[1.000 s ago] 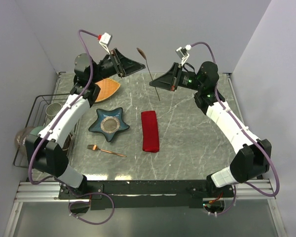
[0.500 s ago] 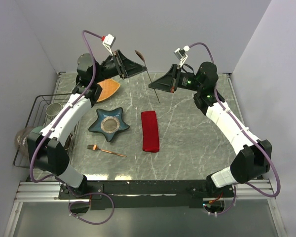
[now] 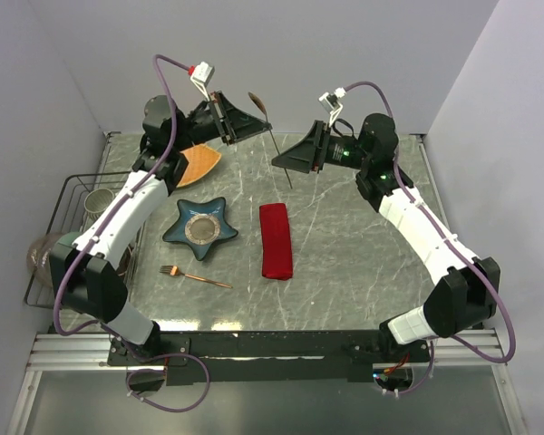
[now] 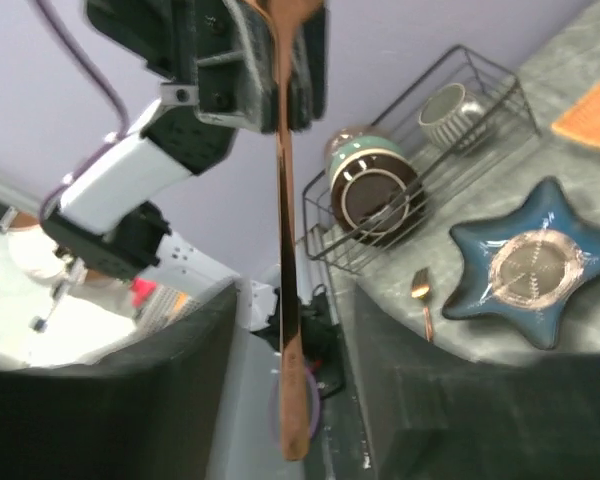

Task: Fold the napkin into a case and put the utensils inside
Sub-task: Pass from the right arm to the left, then insert the spoon at the center of the board.

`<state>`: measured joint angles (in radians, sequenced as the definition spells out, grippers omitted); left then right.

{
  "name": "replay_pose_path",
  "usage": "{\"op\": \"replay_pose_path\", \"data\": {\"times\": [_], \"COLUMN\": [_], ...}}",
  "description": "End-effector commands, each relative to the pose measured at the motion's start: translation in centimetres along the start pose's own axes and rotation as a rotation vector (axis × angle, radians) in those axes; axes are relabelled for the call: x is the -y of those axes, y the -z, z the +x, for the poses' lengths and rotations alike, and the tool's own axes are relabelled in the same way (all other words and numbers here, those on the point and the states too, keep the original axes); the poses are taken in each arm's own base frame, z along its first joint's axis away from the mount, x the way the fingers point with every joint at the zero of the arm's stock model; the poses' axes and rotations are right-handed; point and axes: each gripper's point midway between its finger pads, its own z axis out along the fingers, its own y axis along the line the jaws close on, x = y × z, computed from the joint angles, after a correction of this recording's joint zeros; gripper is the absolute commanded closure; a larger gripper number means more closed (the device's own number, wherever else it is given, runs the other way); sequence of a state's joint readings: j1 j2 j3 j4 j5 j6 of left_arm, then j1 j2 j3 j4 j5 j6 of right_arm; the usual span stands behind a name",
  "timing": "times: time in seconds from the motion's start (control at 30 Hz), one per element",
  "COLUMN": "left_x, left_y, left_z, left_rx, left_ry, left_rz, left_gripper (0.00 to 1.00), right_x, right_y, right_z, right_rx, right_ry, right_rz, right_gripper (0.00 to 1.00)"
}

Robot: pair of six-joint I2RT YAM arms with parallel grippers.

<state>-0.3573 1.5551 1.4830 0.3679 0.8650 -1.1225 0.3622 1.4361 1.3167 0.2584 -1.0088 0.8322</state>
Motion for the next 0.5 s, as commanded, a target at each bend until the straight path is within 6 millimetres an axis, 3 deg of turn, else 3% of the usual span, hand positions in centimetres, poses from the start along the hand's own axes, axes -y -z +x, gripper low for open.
{"op": "replay_pose_path", "data": {"times": [0.0, 0.07, 0.13, 0.17, 0.3, 0.33, 0.37, 0.43, 0.47], "left_x": [-1.5, -4.2, -7.6, -8.7, -13.0, -14.4, -16.5, -17.9, -19.6], "left_y": [-0.4, -0.3, 0.0, 0.0, -0.6, -0.2, -0.2, -0.2, 0.1], "left_z": [-1.2, -1.4, -0.5, -0.4, 1.3, 2.7, 3.3, 4.1, 5.1], "left_rx": [0.036, 0.073, 0.067, 0.067, 0.034, -0.012, -0.032, -0.055, -0.076], "left_ry": [-0.038, -0.024, 0.003, 0.006, -0.055, -0.032, -0.026, -0.016, -0.006], "left_rz": [-0.141, -0.267, -0.404, -0.451, -0.678, -0.744, -0.801, -0.845, -0.887], "left_gripper": [0.99, 0.99, 0.99, 0.99, 0.99, 0.99, 0.99, 0.99, 0.99], "right_x": [1.9, 4.7, 7.4, 8.6, 12.4, 13.3, 14.0, 15.6, 16.1], "right_y": [2.2, 4.2, 5.8, 6.8, 9.1, 9.6, 9.8, 10.1, 10.1], "right_z": [-2.1, -3.8, -3.2, -4.0, -0.7, 0.5, 1.1, 3.0, 3.4], "right_rx": [0.058, 0.100, 0.058, 0.068, -0.059, -0.088, -0.099, -0.140, -0.149], "right_ry": [0.057, 0.114, 0.150, 0.175, 0.192, 0.187, 0.172, 0.126, 0.110], "right_rz": [0.165, 0.300, 0.421, 0.501, 0.652, 0.667, 0.677, 0.690, 0.692], "right_gripper": [0.23, 0.14, 0.10, 0.07, 0.06, 0.07, 0.09, 0.12, 0.18]}}
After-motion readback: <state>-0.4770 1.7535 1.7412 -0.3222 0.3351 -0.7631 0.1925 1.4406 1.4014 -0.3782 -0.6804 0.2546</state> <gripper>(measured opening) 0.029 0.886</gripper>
